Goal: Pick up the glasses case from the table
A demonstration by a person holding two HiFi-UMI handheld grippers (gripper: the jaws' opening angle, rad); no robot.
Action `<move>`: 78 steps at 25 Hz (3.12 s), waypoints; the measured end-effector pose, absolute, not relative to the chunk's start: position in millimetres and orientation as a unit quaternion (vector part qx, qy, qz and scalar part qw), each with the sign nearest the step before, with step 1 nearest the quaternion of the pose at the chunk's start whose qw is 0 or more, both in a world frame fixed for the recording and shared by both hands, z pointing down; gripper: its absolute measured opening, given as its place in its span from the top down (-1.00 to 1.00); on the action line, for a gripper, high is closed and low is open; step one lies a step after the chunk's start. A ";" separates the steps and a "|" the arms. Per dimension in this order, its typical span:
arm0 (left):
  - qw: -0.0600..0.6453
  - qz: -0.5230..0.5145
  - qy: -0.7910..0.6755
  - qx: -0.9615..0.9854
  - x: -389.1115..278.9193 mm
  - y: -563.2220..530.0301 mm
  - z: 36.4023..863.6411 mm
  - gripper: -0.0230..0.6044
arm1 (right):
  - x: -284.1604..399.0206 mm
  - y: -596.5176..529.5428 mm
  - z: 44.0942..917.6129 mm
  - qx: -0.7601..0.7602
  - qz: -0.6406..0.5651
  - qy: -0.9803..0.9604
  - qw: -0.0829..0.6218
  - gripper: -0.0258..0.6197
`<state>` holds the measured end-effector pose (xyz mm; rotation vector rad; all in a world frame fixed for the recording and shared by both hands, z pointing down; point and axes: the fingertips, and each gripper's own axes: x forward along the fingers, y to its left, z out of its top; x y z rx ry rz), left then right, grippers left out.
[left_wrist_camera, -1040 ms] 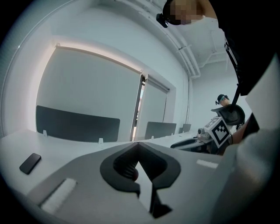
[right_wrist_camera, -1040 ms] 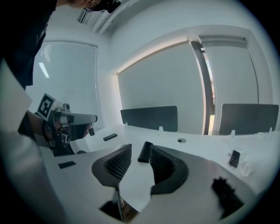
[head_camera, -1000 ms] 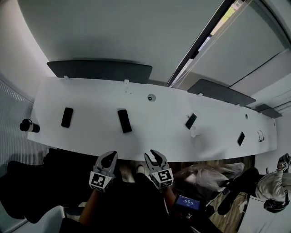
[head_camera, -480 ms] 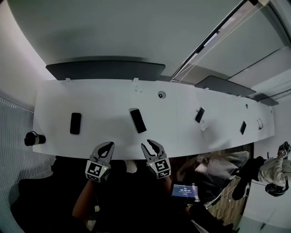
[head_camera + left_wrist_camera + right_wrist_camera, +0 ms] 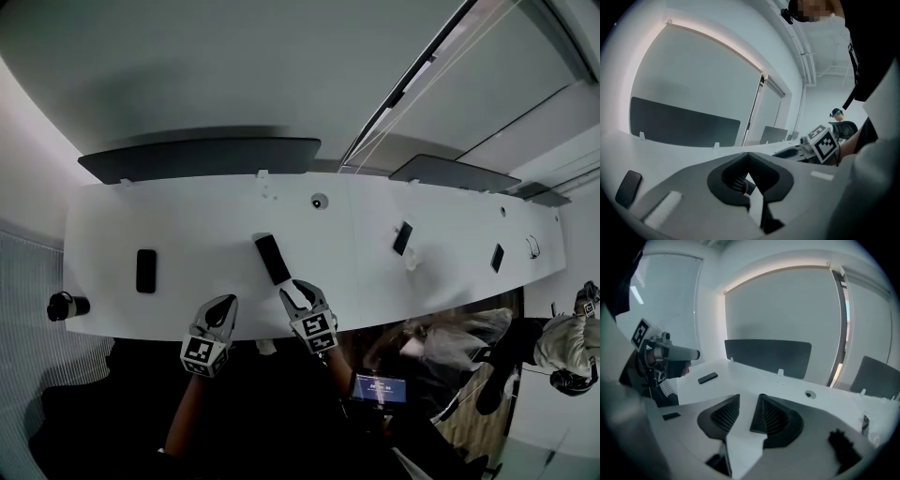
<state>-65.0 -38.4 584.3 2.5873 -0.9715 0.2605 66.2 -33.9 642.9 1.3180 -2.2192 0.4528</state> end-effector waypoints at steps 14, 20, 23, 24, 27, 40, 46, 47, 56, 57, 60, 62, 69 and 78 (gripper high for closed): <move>0.235 0.071 -0.376 0.893 -81.1 -34.9 588.8 0.91 | 65.2 -120.8 725.6 0.402 0.272 -0.796 0.362 -0.23; 0.245 0.063 -0.396 0.883 -92.4 -29.8 595.4 0.91 | 73.6 -136.5 774.7 0.390 0.309 -0.769 0.401 -0.32; 0.247 0.071 -0.407 0.876 -105.5 -28.4 595.8 0.91 | 68.7 -141.0 796.1 0.387 0.340 -0.754 0.407 -0.34; 0.248 0.074 -0.413 0.873 -110.0 -28.7 595.1 0.91 | 65.7 -142.2 801.9 0.386 0.349 -0.751 0.406 -0.34; 0.249 0.074 -0.424 0.867 -119.3 -27.1 597.7 0.91 | 61.1 -144.9 814.1 0.385 0.353 -0.743 0.418 -0.34; 0.250 0.080 -0.441 0.858 -129.8 -29.8 588.7 0.91 | 57.9 -138.8 840.3 0.379 0.330 -0.703 0.503 -0.34; 0.240 0.078 -0.424 0.870 -128.1 -26.0 592.6 0.91 | 56.4 -141.4 841.9 0.377 0.327 -0.712 0.494 -0.34; 0.239 0.077 -0.422 0.871 -127.3 -26.1 591.3 0.91 | 54.4 -140.5 841.8 0.378 0.332 -0.714 0.487 -0.34; 0.231 0.063 -0.406 0.882 -117.0 -24.9 583.4 0.91 | 60.5 -139.9 840.0 0.368 0.329 -0.701 0.514 -0.32; 0.231 0.063 -0.405 0.882 -115.7 -25.3 583.1 0.91 | 63.0 -143.5 839.3 0.364 0.320 -0.700 0.525 -0.21; 0.230 0.066 -0.403 0.883 -114.2 -26.5 584.3 0.91 | 65.0 -145.2 840.0 0.349 0.317 -0.695 0.542 -0.12; 0.230 0.066 -0.404 0.883 -114.1 -28.2 584.2 0.91 | 65.1 -145.6 839.5 0.346 0.318 -0.698 0.541 -0.10; 0.231 0.065 -0.409 0.881 -115.1 -30.7 584.7 0.91 | 66.6 -147.0 838.4 0.351 0.310 -0.707 0.530 -0.09; 0.228 0.068 -0.406 0.882 -110.3 -33.2 585.2 0.91 | 67.6 -139.5 832.9 0.361 0.353 -0.712 0.488 -0.08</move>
